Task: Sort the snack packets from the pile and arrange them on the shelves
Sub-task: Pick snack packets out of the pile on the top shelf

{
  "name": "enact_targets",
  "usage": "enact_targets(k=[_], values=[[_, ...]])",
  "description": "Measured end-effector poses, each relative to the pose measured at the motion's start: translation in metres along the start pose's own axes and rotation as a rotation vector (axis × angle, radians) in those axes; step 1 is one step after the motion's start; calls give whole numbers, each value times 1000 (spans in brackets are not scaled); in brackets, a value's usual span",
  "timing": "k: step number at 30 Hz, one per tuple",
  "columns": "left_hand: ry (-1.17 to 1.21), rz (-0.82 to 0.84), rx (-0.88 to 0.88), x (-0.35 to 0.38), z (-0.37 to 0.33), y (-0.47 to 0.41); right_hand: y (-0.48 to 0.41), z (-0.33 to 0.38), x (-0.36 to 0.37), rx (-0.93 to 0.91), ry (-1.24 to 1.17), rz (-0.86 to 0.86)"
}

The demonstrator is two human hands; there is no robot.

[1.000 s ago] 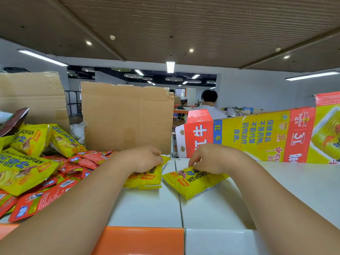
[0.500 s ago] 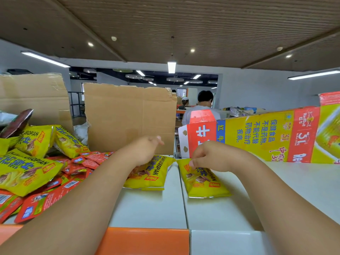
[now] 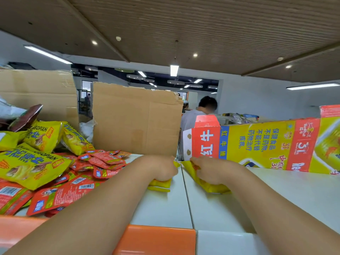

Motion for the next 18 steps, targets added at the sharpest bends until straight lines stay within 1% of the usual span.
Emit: enact_targets(k=[4,9,13,16,18], values=[[-22,21,-19,4,-2,0,-3,5,8,57,62,53],[-46,53,-23,6,4,-7,9,9,11,121,60,-4],[-30,58,1,5,10,-9,33,9,8,138,5,-5],[-18,45,-5,7,15,-7,53,5,3,135,-81,-66],[-13,2,10,7,14,-4,68,-4,2,160,-160,-103]])
Point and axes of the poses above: each hand's wrist, its own y-axis away from the middle knuckle, its own x-axis out of the palm, z = x × y, the point moved 8 cm from there along -y, towards the middle knuckle, and after that the axes turned 1 degree about x, right-handed, at the moved point
